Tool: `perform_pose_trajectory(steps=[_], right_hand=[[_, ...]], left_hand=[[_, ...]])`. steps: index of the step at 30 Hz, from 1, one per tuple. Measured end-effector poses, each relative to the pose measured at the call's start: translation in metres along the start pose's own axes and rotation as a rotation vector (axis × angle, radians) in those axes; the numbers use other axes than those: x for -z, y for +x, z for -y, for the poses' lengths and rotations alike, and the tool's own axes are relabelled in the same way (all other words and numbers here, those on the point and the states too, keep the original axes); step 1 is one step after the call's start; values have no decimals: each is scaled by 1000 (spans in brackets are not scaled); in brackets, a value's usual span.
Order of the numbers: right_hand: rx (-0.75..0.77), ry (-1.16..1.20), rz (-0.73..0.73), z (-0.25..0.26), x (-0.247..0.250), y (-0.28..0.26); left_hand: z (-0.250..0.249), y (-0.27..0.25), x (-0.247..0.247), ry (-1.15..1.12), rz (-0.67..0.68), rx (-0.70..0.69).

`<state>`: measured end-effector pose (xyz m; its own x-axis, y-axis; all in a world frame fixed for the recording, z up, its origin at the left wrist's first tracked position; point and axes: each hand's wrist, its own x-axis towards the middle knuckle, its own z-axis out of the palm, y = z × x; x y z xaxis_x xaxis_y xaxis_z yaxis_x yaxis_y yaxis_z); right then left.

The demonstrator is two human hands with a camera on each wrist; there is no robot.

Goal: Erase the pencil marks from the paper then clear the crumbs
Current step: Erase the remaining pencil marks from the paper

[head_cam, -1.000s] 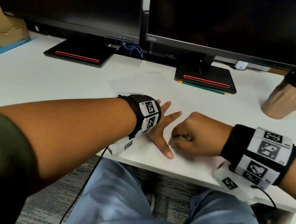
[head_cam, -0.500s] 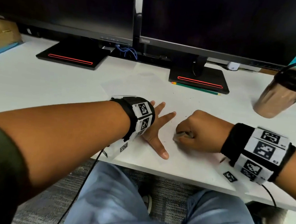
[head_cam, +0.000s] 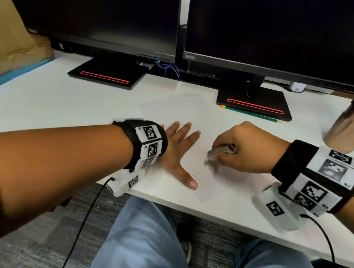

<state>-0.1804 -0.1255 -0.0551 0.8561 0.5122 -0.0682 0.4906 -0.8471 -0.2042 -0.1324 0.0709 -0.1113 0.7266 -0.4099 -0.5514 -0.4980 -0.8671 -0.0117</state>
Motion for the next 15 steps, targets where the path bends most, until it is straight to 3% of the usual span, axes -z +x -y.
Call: perform_pose_trajectory(steps=[6,8,11,15], right_hand=[[-23,-140,31,5,-16,30],[32,-177,46,16,-23,27],[143,-92,112,29,-26,21],[62,-42,50,17,-21,31]], left_hand=[[-8,3,-4,-12,-4,37],[-8,5,-4,4,-8,38],[-7,5,-3,15,5,33],[-9,4,-1,27,19,47]])
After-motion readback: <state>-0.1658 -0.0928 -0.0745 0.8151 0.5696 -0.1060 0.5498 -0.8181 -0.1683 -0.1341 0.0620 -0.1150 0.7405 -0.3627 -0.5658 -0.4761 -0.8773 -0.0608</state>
